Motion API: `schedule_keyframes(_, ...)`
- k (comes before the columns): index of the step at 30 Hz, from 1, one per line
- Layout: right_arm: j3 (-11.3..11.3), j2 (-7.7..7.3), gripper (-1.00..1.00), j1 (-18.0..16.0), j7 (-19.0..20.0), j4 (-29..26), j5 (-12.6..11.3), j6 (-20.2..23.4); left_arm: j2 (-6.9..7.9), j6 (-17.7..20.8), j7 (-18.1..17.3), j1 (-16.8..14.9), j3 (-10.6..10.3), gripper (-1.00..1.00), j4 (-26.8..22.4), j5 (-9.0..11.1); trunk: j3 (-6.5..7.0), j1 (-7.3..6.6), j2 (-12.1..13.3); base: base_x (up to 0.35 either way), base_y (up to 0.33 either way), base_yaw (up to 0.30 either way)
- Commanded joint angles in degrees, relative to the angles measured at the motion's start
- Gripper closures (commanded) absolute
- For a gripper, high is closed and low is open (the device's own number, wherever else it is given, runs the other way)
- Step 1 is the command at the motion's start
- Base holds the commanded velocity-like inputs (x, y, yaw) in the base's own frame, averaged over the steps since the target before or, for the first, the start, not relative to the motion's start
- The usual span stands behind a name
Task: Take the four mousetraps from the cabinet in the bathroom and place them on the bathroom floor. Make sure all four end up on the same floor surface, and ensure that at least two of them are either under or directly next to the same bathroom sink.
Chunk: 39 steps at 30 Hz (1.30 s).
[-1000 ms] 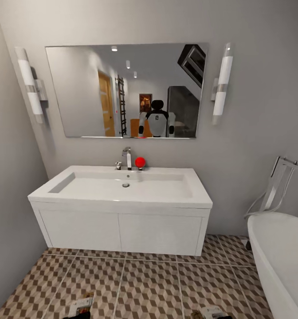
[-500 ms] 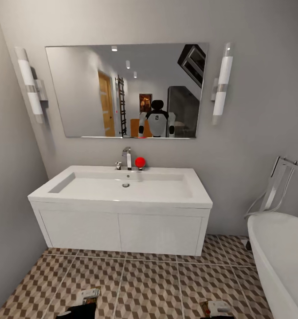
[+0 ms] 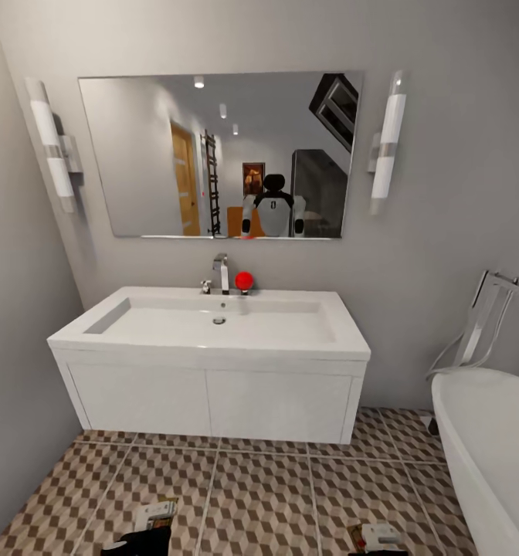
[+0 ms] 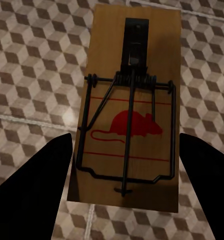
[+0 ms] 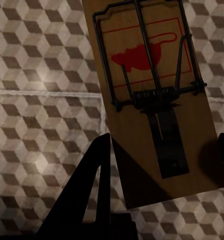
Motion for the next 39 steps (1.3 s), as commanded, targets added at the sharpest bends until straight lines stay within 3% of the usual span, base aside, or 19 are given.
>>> schedule_keyframes(1, 0.50, 0.01, 1.00, -0.07, -0.03, 0.06, -0.65, 0.14, -0.02, 0.17, -0.05, -0.02, -0.44, 1.00, -0.07, 0.58, -0.24, 0.22, -0.45, 0.000, 0.000, 0.000)
schedule_keyframes(9, 0.45, -0.22, 1.00, -0.07, -0.47, -0.16, -0.76, 0.78, -0.14, 0.10, -0.01, -0.02, -0.75, 1.00, -0.35, 0.61, -1.68, 1.98, -3.66, 0.000, 0.000, 0.000)
schedule_keyframes(13, 0.23, -1.34, 1.00, -0.07, -0.94, -2.68, -0.91, 0.91, -0.08, 0.87, 0.22, -0.02, -0.82, 1.00, -4.22, 0.55, -2.40, 2.86, -5.26, 0.000, 0.000, 0.000)
schedule_keyframes(18, 0.16, -1.54, 1.00, -0.07, -5.95, -11.16, -0.92, 3.63, 0.15, 6.70, 0.50, -0.07, -0.79, 1.00, -13.30, 0.37, -3.30, 3.96, -7.27, 0.000, 0.000, 0.000)
schedule_keyframes(21, 0.15, -1.46, 1.00, -0.07, -13.14, -19.47, -0.75, 8.00, 0.14, 13.87, 1.05, -0.22, -0.79, 1.00, -21.69, 0.11, -3.83, 4.62, -8.47, 0.000, 0.000, 0.000)
schedule_keyframes(24, 0.15, -1.25, 1.00, -0.07, -15.40, -22.42, -0.87, 8.62, 0.06, 16.36, 2.14, -0.26, -0.79, 1.00, -24.62, 0.04, -4.37, 5.27, -9.67, 0.000, 0.000, 0.000)
schedule_keyframes(30, 0.03, -1.04, 1.00, -0.07, -16.76, -24.63, -1.17, 8.81, -0.05, 18.53, 4.17, -0.28, -0.85, 1.00, -25.15, 0.28, -5.45, 6.59, -12.08, 0.000, 0.000, 0.000)
schedule_keyframes(39, 0.10, -0.97, 1.00, -0.07, -16.44, -24.95, -1.34, 8.31, -0.26, 18.80, 4.69, -0.29, -0.93, 1.00, -21.70, 0.42, -7.07, 8.57, -15.69, 0.000, 0.000, 0.000)
